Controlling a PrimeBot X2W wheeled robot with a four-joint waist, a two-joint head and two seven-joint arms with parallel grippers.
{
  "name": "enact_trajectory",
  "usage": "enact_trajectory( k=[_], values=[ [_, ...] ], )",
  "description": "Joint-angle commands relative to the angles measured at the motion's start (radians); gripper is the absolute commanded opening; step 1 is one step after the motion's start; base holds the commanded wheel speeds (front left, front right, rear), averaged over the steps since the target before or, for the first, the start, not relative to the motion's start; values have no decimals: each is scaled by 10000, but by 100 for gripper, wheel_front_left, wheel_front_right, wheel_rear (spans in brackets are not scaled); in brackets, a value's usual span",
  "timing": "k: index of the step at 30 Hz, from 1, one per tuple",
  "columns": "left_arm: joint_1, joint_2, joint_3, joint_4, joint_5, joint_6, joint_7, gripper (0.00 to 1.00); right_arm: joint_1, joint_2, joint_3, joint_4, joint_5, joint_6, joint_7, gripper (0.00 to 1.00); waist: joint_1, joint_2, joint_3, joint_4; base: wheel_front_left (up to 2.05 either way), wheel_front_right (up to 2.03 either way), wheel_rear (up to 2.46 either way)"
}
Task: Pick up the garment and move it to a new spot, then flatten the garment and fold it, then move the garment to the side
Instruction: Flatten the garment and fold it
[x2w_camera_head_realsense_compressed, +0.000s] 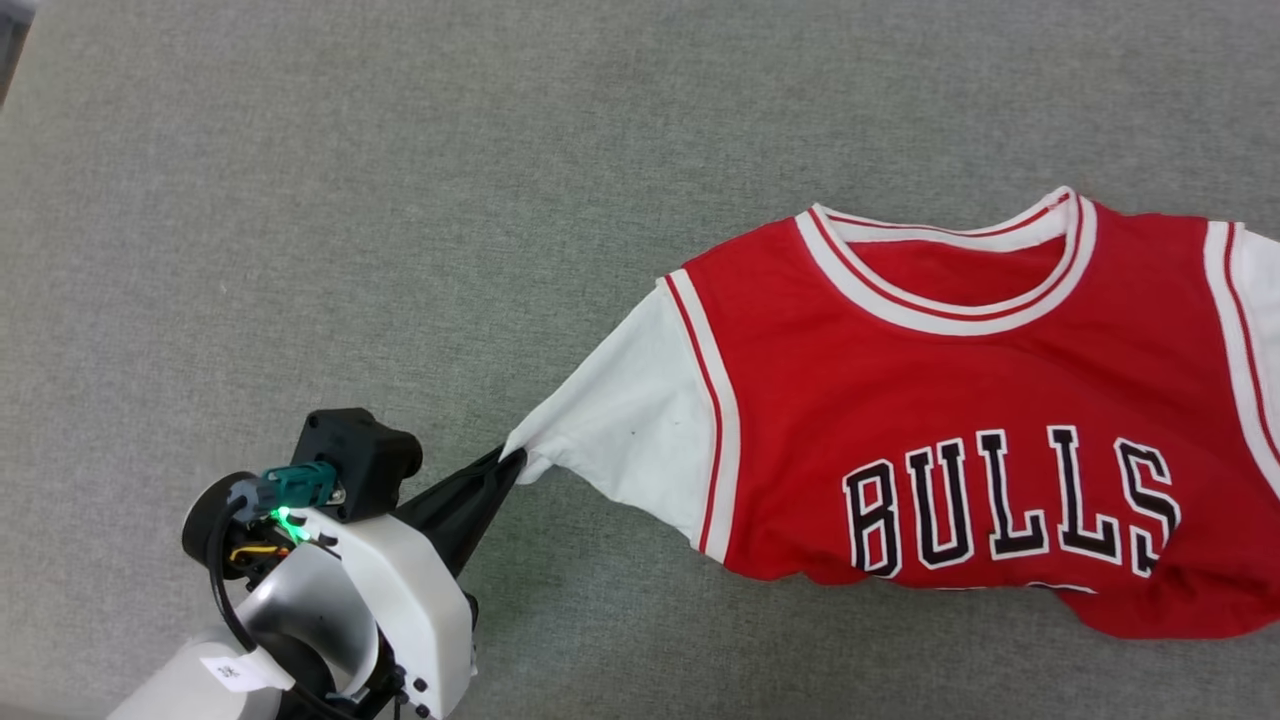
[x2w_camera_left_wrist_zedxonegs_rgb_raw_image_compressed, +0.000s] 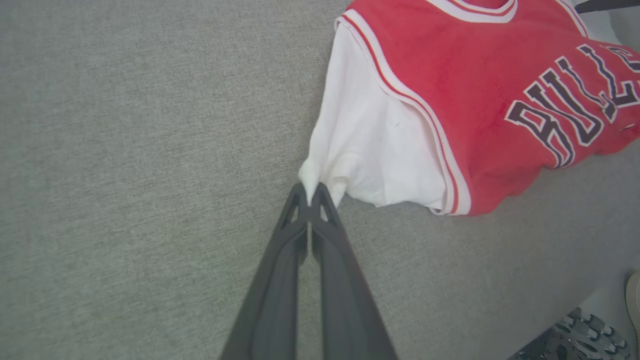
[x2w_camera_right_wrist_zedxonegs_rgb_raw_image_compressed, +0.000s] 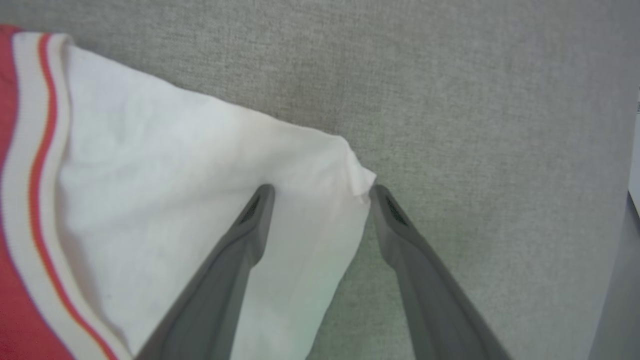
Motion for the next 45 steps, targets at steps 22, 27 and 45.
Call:
enact_trajectory(
  k=[22, 27, 45],
  values=[
    [111, 7, 269, 840, -275, -83, -555, 0, 257, 161, 638, 1156, 186, -7, -1612, 0, -1, 0, -871, -287, 0, 0, 0],
    [336, 152, 525, 736, -289, 102, -770, 0, 89, -10, 853, 975, 407, -7, -2568, 0, -1, 0, -1659, -627, 0, 0, 0],
    [471, 1492, 2743, -296, -89, 1084, -1739, 0, -511, -429, 1146, -1013, 1140, -12, -3895, 0, -1, 0, -3714, -1369, 0, 0, 0]
  ],
)
